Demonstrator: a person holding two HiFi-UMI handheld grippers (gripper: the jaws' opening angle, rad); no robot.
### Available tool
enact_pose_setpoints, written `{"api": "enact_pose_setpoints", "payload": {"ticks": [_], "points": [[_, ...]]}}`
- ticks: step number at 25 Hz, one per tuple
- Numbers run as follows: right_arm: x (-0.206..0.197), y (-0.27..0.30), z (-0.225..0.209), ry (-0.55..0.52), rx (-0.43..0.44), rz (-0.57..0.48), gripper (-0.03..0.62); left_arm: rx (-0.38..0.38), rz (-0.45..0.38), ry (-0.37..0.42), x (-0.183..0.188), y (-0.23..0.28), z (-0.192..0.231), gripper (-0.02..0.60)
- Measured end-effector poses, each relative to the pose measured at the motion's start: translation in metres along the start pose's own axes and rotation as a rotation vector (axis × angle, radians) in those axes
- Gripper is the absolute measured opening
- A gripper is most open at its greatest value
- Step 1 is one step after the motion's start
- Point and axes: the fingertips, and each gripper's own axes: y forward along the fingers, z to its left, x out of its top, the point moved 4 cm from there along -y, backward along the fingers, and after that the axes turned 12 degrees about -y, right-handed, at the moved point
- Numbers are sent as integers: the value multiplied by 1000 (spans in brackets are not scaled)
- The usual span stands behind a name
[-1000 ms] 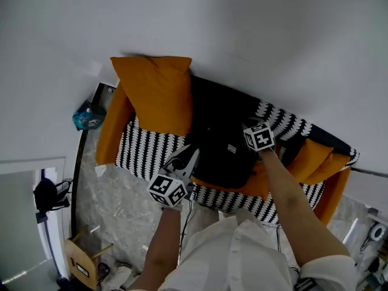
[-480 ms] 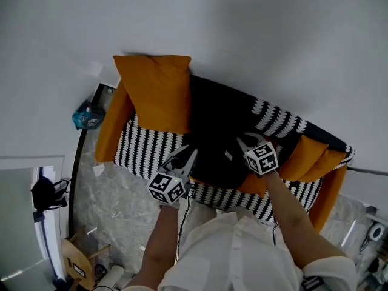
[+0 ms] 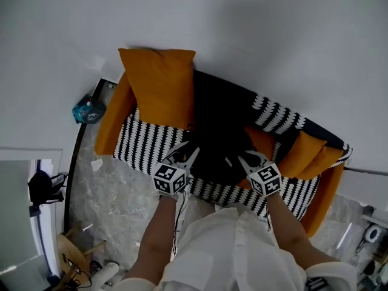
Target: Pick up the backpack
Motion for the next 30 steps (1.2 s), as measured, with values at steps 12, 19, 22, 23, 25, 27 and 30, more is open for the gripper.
{"api": "enact_pose_setpoints", "payload": {"ticks": [12, 19, 22, 23, 25, 27, 30], "points": [[-13, -23, 46, -27, 31, 47, 43, -21, 179, 178, -26, 27, 4, 186], [-13, -24, 50, -31, 25, 61, 43, -71, 244, 294, -27, 34, -5, 197], [-13, -25, 52, -34, 27, 68, 43, -86, 272, 349, -29, 38, -10, 202], [-13, -25, 52, -33, 25, 71, 43, -83, 279, 361, -30, 40, -10, 202], [-14, -26, 52, -29, 22, 75, 43, -79, 282, 372, -29, 41, -11, 202], [-15, -26, 52, -27, 18, 80, 43, -79, 275, 368, -30, 41, -12, 197], [-15, -26, 52, -25, 14, 87, 43, -83, 258, 314, -31, 40, -13, 168]]}}
